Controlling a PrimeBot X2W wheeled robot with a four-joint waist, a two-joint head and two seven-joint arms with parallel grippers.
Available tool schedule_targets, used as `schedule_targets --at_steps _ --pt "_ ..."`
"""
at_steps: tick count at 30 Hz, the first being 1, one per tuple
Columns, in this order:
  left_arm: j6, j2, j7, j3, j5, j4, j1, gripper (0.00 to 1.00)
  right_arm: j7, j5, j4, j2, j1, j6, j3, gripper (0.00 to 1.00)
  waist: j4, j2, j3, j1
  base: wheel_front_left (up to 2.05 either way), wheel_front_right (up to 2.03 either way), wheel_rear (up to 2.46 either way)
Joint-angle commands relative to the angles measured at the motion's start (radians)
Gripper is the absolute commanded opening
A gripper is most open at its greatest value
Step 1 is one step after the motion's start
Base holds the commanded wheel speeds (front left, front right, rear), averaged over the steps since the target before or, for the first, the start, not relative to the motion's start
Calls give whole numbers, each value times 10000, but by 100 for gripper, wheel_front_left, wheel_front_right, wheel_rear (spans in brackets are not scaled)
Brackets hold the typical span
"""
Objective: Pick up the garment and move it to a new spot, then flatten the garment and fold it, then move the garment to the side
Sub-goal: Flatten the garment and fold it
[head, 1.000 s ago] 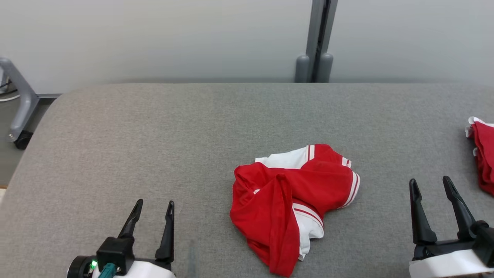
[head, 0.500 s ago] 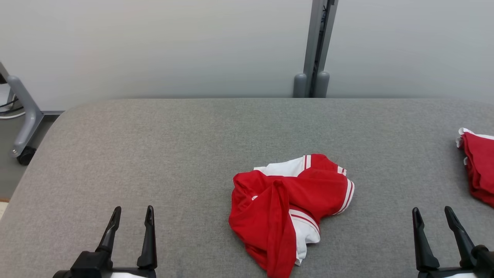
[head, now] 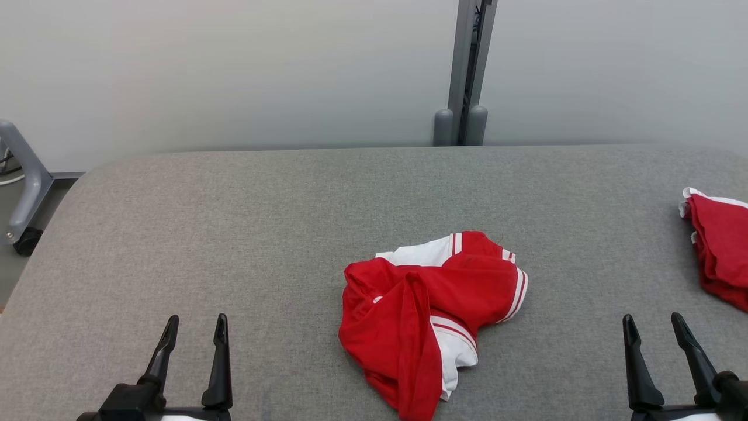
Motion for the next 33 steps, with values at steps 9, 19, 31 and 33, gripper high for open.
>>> schedule_targets --at_steps 9,19,31,33 --pt "-332 -179 -40 220 343 28 -8 100 -47 74 52 -52 -174 -1 89 100 -95 -1 102 0 0 0 0" --pt "-1636 -380 1318 -2888 -512 635 -793 100 -48 114 94 -50 -446 -1 390 100 -854 -1 362 0 0 0 0" --pt "-1508 -410 2845 -3783 -2157 2533 -1857 100 -48 436 244 -52 -556 -1 427 100 -1885 -1 681 0 0 0 0" --pt "-1451 -408 2807 -3827 -2442 2847 -1884 100 -48 464 271 -50 -622 -1 412 100 -1966 -1 682 0 0 0 0"
